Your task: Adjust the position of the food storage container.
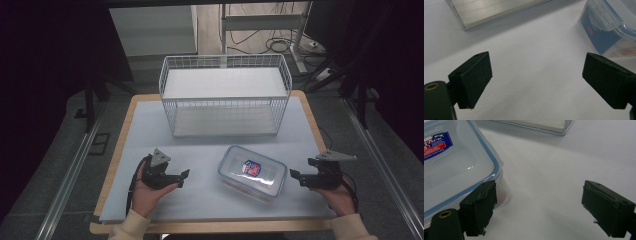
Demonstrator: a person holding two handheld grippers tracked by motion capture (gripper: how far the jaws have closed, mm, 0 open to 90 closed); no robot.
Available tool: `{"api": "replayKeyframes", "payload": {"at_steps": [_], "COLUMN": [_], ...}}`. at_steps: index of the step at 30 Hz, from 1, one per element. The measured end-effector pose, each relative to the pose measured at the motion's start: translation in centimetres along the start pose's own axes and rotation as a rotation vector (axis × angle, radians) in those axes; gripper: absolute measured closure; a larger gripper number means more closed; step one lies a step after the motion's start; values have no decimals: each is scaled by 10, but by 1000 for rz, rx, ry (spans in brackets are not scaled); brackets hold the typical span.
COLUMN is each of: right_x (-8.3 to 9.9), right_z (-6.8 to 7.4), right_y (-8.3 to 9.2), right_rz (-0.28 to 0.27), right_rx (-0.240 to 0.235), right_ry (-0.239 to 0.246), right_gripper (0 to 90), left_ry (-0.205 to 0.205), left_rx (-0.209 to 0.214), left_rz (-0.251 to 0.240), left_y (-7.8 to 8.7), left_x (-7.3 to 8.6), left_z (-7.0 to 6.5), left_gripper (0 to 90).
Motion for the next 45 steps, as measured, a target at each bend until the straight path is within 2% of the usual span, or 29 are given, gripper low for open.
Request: {"api": "replayKeyframes", "payload": {"at_steps": [3,8,12,16,19,23,28,31,34,36,39,43,44,45], "right_x": [0,-5,-9,-8,-8,-11,-12,-12,-14,-17,-22,-25,-25,-27], "right_z": [-5,-9,-7,-4,-4,0,2,4,3,6,13,26,26,34], "right_y": [0,2,-1,-1,-1,-1,-1,5,12,17,23,29,29,32], "right_rz": [3,-1,16,26,43,49,55,50,41,32,20,30,30,39], "right_rx": [3,-8,11,12,7,9,-1,-4,0,-20,-56,-98,-98,-116], "right_ry": [-1,-20,-2,-7,-8,-5,-15,-24,-51,-51,-32,20,20,49], "right_gripper": [125,141,148,151,152,166,199,225,281,336,447,670,670,776], "left_ry": [-4,26,31,53,54,87,84,82,73,68,63,56,56,56], "left_rx": [-6,5,10,35,43,73,77,86,90,89,88,88,88,87], "left_rz": [4,37,37,22,29,41,56,62,66,70,76,83,83,85], "left_y": [1,1,5,8,7,5,5,4,4,3,3,1,1,1], "left_x": [1,15,20,20,21,21,23,21,20,20,22,23,23,22], "left_z": [2,8,12,13,13,13,11,9,7,5,4,5,5,5], "left_gripper": [89,133,140,142,142,148,155,155,171,172,172,175,175,175]}}
Point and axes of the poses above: each handheld gripper's, and its own axes: y roughly backward along the jaws, x roughly out of its underside, z roughly to its left, the point moved 8 cm from there along -y, roughly forward along the jaws, and after that the axes turned 14 degrees about z, right-handed, at the moved point
